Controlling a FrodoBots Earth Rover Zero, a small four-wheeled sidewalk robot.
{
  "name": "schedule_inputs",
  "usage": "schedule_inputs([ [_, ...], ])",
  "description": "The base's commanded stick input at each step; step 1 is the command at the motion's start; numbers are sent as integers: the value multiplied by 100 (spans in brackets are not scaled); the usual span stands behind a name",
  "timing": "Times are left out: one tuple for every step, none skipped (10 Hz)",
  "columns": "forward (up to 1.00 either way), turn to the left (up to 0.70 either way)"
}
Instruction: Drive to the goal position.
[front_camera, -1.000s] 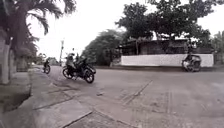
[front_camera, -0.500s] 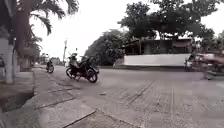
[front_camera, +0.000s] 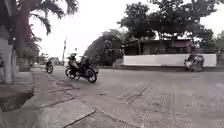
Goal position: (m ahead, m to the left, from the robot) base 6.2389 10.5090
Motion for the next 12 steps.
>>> schedule_inputs([
  [42,34],
  [70,27],
  [70,27],
  [70,27],
  [70,27],
  [70,27],
  [70,27],
  [70,27],
  [70,27],
  [70,27],
  [70,27],
  [70,27],
])
